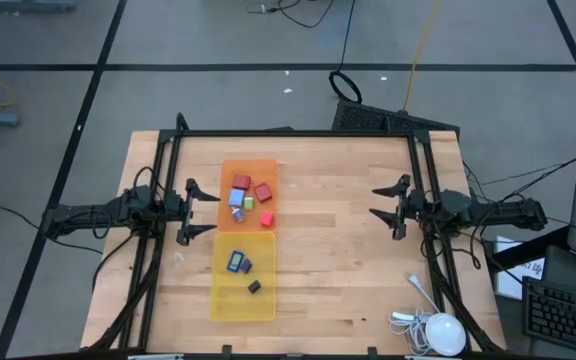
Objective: Sort adapters and digital timers
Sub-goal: Return to Home Position
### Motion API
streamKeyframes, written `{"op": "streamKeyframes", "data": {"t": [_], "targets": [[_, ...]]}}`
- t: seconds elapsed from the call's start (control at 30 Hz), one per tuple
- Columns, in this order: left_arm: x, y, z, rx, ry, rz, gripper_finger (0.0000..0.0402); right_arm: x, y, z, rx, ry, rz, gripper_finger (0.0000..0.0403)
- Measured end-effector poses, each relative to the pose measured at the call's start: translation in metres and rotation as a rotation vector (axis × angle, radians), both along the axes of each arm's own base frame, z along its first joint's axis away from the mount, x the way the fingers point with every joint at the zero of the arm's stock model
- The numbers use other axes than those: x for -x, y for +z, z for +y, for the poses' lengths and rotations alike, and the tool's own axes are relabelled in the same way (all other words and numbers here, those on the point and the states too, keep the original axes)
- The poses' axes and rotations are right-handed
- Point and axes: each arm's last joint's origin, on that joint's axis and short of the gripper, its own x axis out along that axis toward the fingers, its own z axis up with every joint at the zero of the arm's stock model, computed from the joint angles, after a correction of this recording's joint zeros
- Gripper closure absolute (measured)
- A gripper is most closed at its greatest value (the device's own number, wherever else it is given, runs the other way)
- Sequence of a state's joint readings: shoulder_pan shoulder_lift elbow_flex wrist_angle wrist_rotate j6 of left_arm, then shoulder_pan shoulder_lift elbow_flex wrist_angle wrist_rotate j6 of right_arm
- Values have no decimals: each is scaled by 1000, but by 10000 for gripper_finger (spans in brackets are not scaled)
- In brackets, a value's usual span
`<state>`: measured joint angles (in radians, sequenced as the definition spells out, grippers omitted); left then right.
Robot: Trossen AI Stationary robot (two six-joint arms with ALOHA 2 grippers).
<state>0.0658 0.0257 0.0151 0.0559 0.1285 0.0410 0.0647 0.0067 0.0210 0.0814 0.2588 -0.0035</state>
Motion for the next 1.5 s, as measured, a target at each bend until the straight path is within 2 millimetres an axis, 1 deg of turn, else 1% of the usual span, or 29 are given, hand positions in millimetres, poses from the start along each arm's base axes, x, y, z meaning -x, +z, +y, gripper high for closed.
{"op": "streamKeyframes", "data": {"t": [0.13,1.5], "targets": [[0,0,0,0,0,0,36,-1,-2,0,-22,2,22,140],[0,0,0,0,0,0,36,-2,0,0,-18,0,3,140]]}}
